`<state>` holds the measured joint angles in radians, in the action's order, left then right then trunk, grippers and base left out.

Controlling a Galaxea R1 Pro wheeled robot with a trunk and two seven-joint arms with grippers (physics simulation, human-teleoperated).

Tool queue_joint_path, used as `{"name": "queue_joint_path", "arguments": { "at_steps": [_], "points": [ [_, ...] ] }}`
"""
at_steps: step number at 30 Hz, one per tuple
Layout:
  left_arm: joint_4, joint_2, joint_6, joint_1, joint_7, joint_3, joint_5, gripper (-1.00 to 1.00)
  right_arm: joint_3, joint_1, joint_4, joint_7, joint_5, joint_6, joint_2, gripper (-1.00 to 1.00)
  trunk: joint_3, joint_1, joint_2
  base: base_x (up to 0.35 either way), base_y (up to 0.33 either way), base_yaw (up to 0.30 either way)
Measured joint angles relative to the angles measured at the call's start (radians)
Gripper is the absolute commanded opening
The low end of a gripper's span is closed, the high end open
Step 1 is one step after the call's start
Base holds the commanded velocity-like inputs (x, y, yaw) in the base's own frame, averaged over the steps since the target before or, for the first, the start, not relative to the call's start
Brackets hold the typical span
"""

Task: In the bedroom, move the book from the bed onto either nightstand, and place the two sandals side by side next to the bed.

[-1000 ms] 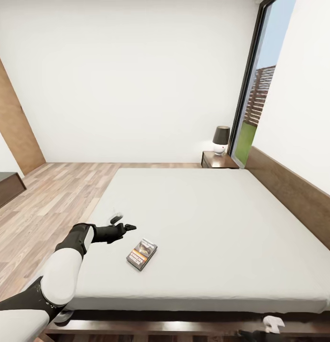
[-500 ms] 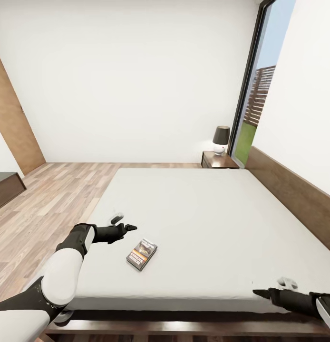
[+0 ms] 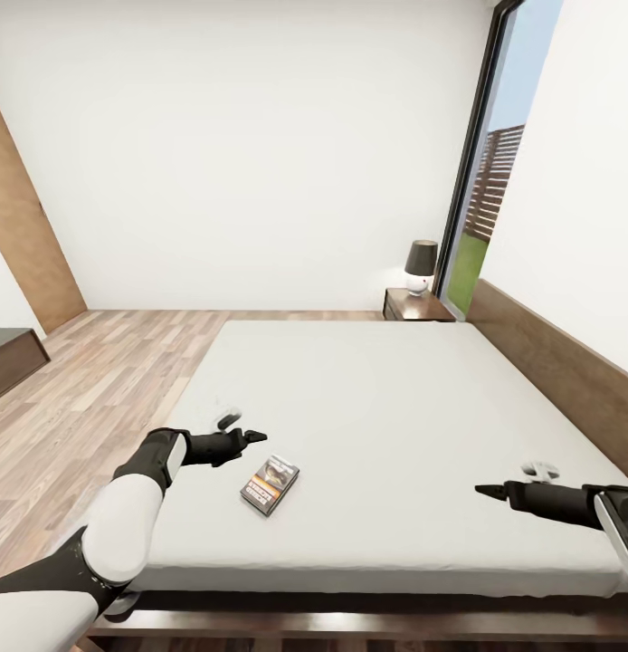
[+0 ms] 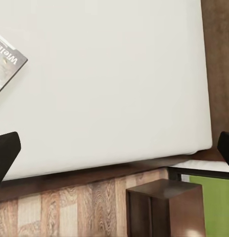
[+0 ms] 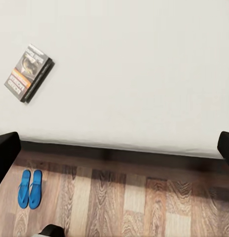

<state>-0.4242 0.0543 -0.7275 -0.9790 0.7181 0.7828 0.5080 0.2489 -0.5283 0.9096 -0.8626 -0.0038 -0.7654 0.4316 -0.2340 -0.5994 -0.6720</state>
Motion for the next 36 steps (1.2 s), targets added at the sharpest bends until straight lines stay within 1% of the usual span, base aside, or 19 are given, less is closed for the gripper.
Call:
{"name": "queue_joint_path", "arguments": {
  "at_steps": [3, 9, 15, 23, 31, 35, 36],
  "points": [
    [0.000, 0.003, 0.000, 0.000, 0.000, 0.000, -0.001, 1.00, 0.001, 0.000, 0.003, 0.001, 0.001, -0.001, 0.000, 1.00, 0.000, 0.000, 0.000, 0.068, 0.000, 0.000],
    [0.000, 0.011, 0.001, 0.000, 0.000, 0.000, -0.001, 1.00, 0.001, 0.000, 0.003, 0.006, 0.001, 0.002, -0.003, 1.00, 0.000, 0.001, 0.000, 0.271, 0.000, 0.000],
    [0.000, 0.027, 0.006, 0.001, 0.000, 0.000, 0.000, 1.00, -0.002, 0.000, 0.004, 0.005, 0.001, 0.002, -0.004, 1.00, 0.000, 0.000, 0.000, 0.098, 0.000, 0.000],
    [0.000, 0.029, 0.008, 0.002, -0.001, 0.001, 0.000, 1.00, -0.005, 0.000, 0.004, 0.005, 0.001, 0.002, -0.005, 1.00, 0.000, 0.000, 0.000, 0.152, 0.000, 0.000],
    [-0.004, 0.025, 0.013, 0.002, -0.004, 0.002, -0.001, 1.00, -0.005, 0.000, 0.003, 0.008, 0.001, 0.002, -0.005, 1.00, 0.000, 0.000, 0.000, 0.025, 0.000, 0.000],
    [-0.007, 0.023, 0.048, 0.002, -0.015, 0.002, 0.000, 1.00, -0.005, 0.000, 0.003, 0.009, 0.001, 0.002, -0.005, 1.00, 0.000, 0.000, 0.000, 0.001, 0.000, 0.000],
    [-0.007, 0.023, 0.067, 0.002, -0.029, 0.002, 0.001, 1.00, -0.006, 0.000, 0.003, 0.009, 0.001, 0.003, -0.005, 1.00, 0.000, 0.000, 0.000, 0.000, 0.000, 0.000]
  ]
}}
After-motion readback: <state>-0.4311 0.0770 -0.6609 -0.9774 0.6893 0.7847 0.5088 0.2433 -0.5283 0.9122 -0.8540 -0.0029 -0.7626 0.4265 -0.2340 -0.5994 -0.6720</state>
